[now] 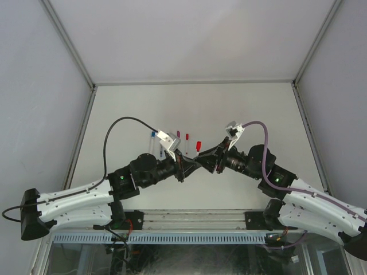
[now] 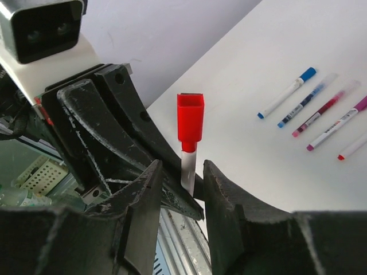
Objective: Insert the pens into the pen caps
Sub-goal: Place the pen at the center of the board.
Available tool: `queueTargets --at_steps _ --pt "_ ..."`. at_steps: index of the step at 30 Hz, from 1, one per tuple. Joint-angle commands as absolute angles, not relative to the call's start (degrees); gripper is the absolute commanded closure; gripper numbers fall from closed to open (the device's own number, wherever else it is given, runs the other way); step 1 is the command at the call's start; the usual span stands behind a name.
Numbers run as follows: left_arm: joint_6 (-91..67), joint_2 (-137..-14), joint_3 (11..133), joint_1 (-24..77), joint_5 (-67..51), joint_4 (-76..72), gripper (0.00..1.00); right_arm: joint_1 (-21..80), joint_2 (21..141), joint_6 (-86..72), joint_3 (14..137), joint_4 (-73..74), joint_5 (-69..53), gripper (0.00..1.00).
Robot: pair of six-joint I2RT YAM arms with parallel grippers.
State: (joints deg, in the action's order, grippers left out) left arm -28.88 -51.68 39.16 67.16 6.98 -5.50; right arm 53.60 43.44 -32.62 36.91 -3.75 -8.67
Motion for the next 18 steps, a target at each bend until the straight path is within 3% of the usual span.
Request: queueTargets --at_steps 1,4,7,11,15,18 --pt "-27.80 -51.61 41.04 67.08 5.31 -8.95 1.00 53.43 44.69 -34.07 38.56 -7.85 -8.10 0.69" --pt "-27.76 -51.31 40.68 67.13 5.34 -9.20 1.00 53.24 45.54 -34.34 38.54 -8.71 -8.52 0.80" --pt "-27.69 -50.57 40.22 67.11 5.88 -9.23 0.98 53.01 46.19 -34.58 38.58 -9.20 -8.54 1.00" --pt "-27.47 -49.46 39.84 67.10 7.15 -8.46 0.70 52.80 47.27 -34.86 39.58 -7.33 -6.75 1.00" --pt "-28.06 -47.93 39.73 66.70 10.84 -5.29 0.35 52.85 47.68 -34.06 40.97 -5.27 -2.35 1.00" --pt "-29.01 -46.37 39.75 63.99 10.48 -2.31 0.25 52.73 49.22 -34.11 44.04 0.61 3.44 1.00"
